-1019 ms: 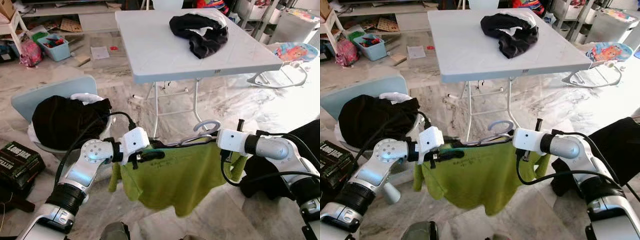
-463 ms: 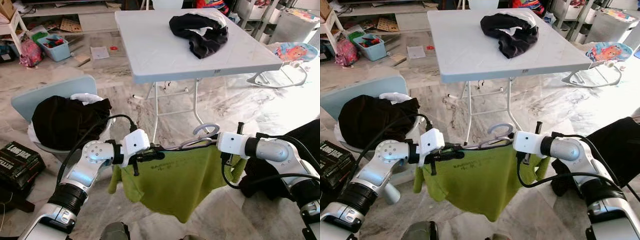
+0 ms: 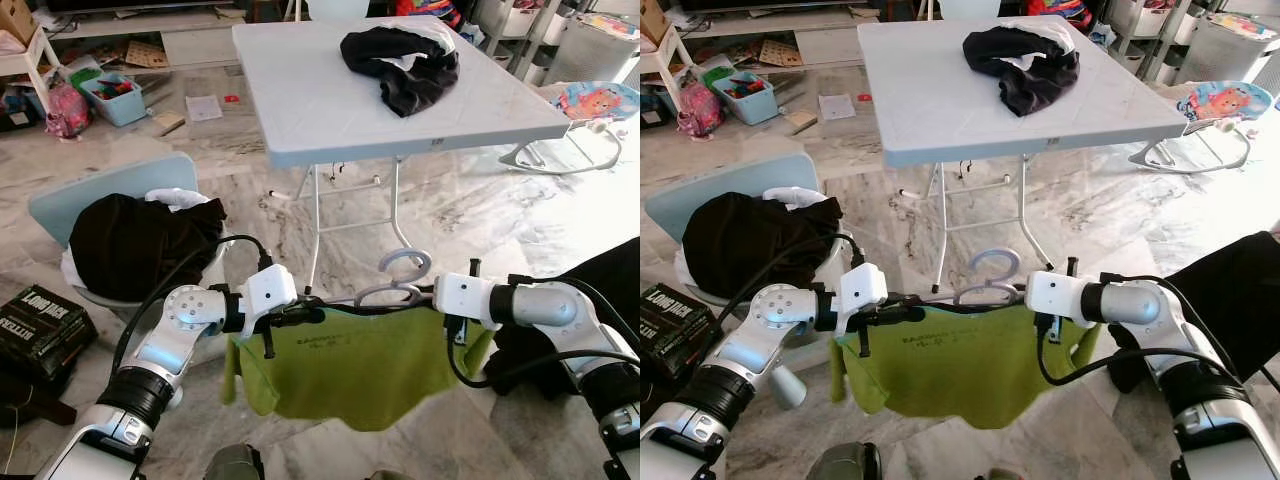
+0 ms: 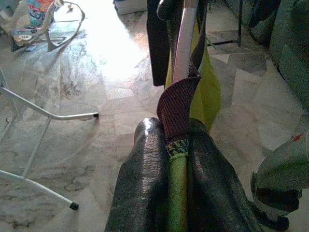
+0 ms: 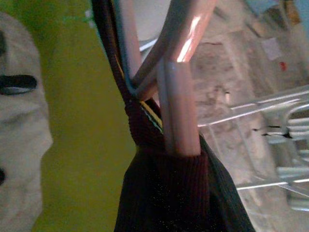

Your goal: Hang hanger

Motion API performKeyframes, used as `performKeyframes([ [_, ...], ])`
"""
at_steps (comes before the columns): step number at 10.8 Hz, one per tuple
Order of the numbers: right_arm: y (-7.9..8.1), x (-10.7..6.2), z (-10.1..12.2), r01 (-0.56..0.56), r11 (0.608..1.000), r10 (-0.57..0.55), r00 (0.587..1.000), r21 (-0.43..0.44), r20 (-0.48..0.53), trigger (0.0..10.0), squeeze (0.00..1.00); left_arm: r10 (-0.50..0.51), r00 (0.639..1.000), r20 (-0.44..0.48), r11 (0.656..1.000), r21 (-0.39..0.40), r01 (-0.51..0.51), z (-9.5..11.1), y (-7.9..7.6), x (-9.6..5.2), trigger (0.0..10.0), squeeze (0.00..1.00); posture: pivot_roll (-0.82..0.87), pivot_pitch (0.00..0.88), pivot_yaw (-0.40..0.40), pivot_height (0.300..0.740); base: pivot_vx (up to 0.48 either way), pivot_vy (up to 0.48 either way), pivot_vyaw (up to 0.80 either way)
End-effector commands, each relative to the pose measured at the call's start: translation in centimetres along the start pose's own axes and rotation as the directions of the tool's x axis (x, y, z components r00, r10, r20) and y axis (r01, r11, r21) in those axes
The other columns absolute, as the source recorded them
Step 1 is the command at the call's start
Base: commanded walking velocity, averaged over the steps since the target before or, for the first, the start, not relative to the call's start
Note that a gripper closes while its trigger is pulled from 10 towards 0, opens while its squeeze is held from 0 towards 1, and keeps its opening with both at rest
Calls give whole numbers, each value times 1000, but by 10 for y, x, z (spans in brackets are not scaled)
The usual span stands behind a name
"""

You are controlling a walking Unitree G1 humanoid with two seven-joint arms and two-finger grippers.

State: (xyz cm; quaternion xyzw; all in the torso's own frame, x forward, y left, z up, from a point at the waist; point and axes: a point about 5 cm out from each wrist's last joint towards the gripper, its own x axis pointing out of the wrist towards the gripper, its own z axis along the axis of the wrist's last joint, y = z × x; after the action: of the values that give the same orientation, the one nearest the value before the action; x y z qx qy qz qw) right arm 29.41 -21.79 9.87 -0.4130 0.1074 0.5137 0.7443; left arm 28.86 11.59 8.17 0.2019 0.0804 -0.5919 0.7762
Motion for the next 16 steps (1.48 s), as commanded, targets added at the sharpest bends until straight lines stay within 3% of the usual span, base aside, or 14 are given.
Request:
performKeyframes([
  [1, -4, -1, 12, -25, 999, 27, 997, -21, 77, 10000, 0, 49, 999, 9, 999, -3, -49, 2, 8, -3, 0, 0, -90, 0, -11, 740, 0, 0, 0],
  [4, -8, -13, 10, -155, 987, 151, 985, 37, 81, 10000, 0, 58, 998, 22, 998, 0, -58, 2, 9, -2, 0, 0, -93, 0, -19, 740, 0, 0, 0],
  [5, -8, -16, 7, -239, 964, 233, 970, 111, 71, 10000, 635, 56, 998, 23, 998, 0, -56, 2, 8, -2, 0, 0, -92, 0, -23, 740, 0, 0, 0],
  [6, -8, -17, 7, -267, 956, 261, 963, 120, 60, 10000, 1000, 50, 999, 21, 999, -5, -50, 1, 7, -1, 0, 0, -92, 0, -24, 740, 0, 0, 0],
  [10, -14, -34, -3, -350, 930, 355, 934, 109, -33, 10000, 1000, 26, 999, 19, 1000, -8, -26, -2, 1, -4, 0, 0, -91, 0, -25, 740, 0, 0, 0],
  [13, -44, -44, 6, -222, 971, 225, 974, 93, -23, 10000, 1000, 10, 1000, 11, 1000, -11, -10, -5, -4, -2, 0, 0, -93, 0, -26, 740, 0, 0, 0],
  [14, -45, -43, 12, -226, 966, 224, 974, 127, 32, 10000, 914, 9, 1000, 12, 1000, -13, -9, -5, -5, -2, 0, 0, -92, 0, -29, 740, 0, 0, 0],
  [15, -40, -39, 16, -238, 962, 230, 971, 137, 72, 10000, 286, 10, 1000, 16, 1000, -14, -9, -4, -5, -1, 0, 0, -92, 0, -29, 740, 0, 0, 0],
  [16, -32, -32, 15, -242, 960, 230, 969, 145, 95, 10000, 0, 9, 1000, 18, 1000, -14, -8, -4, -6, -1, 0, 0, -91, 0, -30, 740, 0, 0, 0],
])
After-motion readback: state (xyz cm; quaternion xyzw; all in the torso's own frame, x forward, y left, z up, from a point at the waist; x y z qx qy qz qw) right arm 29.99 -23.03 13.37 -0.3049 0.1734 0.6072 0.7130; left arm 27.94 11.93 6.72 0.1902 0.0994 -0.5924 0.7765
